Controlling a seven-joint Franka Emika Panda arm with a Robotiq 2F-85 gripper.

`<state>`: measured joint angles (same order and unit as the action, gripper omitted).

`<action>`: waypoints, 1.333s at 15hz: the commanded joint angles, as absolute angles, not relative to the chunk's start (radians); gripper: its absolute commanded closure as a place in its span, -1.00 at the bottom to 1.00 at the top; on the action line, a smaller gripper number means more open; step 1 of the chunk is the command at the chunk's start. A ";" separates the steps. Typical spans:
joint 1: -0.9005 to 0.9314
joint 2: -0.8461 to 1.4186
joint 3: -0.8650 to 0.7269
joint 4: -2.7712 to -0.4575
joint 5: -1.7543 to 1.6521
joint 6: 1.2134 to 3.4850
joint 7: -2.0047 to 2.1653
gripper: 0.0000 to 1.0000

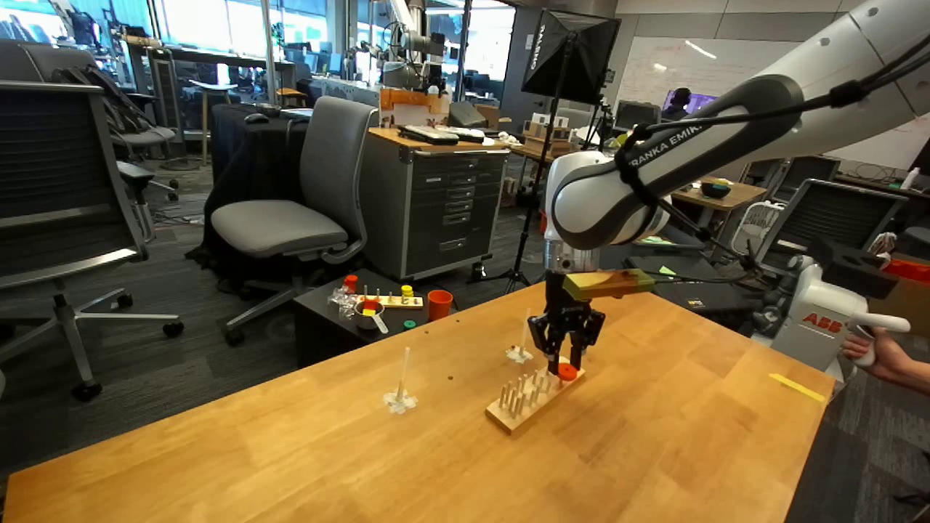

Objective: Place the orange disk on the wooden base

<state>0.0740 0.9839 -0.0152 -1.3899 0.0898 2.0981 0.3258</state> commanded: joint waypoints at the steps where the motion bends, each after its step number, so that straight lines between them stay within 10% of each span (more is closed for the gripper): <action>1: 0.074 0.981 -0.009 -1.371 0.106 2.064 0.322 0.65; 20: 0.072 1.007 -0.014 -1.326 0.101 2.035 0.323 0.65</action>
<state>0.0738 0.9949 -0.0140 -1.3700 0.0898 2.0749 0.3257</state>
